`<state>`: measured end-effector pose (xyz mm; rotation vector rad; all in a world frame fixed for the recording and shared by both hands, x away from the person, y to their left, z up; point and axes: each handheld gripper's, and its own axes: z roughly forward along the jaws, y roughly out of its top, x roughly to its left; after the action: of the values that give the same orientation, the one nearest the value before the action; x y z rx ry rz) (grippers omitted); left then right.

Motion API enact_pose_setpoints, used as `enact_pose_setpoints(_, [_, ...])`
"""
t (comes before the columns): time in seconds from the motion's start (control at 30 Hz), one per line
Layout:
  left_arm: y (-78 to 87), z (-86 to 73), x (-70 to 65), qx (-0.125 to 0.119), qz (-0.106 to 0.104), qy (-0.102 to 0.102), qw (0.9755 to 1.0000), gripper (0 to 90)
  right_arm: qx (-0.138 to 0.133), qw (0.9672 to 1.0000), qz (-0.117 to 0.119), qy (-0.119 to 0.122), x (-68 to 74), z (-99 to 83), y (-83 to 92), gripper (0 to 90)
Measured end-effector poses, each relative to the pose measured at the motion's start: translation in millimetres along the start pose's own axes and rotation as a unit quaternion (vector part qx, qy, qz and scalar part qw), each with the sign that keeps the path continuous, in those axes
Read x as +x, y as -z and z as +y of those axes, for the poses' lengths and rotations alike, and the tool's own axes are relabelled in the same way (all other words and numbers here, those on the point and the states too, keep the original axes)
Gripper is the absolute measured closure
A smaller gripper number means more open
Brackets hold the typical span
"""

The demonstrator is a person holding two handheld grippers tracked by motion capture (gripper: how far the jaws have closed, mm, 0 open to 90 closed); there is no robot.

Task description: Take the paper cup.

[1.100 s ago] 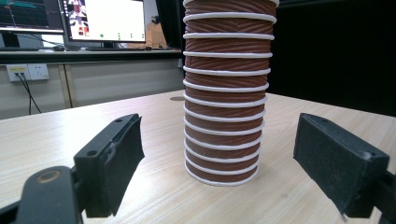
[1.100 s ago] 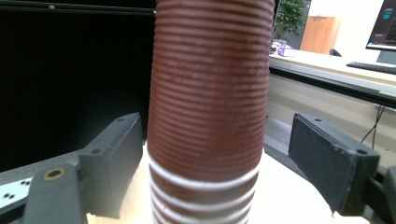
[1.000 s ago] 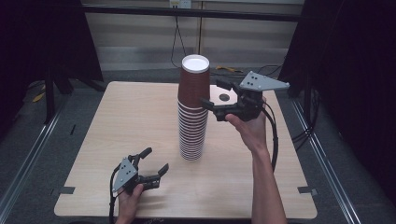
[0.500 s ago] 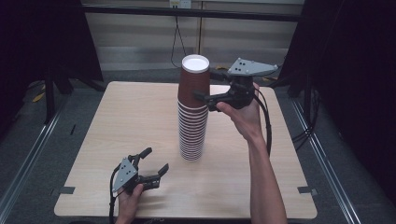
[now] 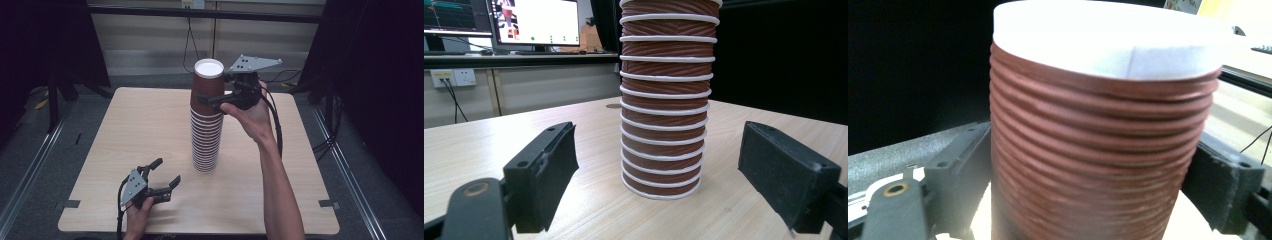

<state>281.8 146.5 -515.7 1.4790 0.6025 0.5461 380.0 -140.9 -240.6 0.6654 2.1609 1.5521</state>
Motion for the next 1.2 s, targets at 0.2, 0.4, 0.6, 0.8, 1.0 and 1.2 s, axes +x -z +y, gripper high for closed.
enact_pose_setpoints(0.2, [-0.2,0.0,-0.2,-0.001,0.001,0.001,1.0,15.6,0.01,0.9999,-0.006,0.002,1.4,2.8,0.5,15.9])
enact_pose_setpoints(0.4, [0.1,0.0,0.0,0.0,0.0,0.0,1.0,15.6,0.009,0.9999,-0.005,0.003,1.4,2.9,0.3,16.0])
enact_pose_setpoints(0.6, [0.0,0.0,0.0,0.0,-0.001,0.0,1.0,15.5,0.0,1.0,-0.001,-0.001,0.6,3.1,2.8,16.5])
enact_pose_setpoints(0.8, [0.0,0.0,0.0,0.0,-0.001,0.0,1.0,15.6,-0.02,0.9998,0.003,-0.005,-0.1,6.7,8.1,16.9])
enact_pose_setpoints(1.0, [0.1,0.0,0.0,0.0,-0.001,0.0,1.0,15.6,-0.032,0.9994,0.01,-0.002,-1.4,8.1,11.2,17.0])
enact_pose_setpoints(1.2, [0.2,0.0,0.0,0.0,0.0,-0.001,1.0,15.5,-0.048,0.9988,0.01,0.002,0.0,13.7,14.6,17.2])
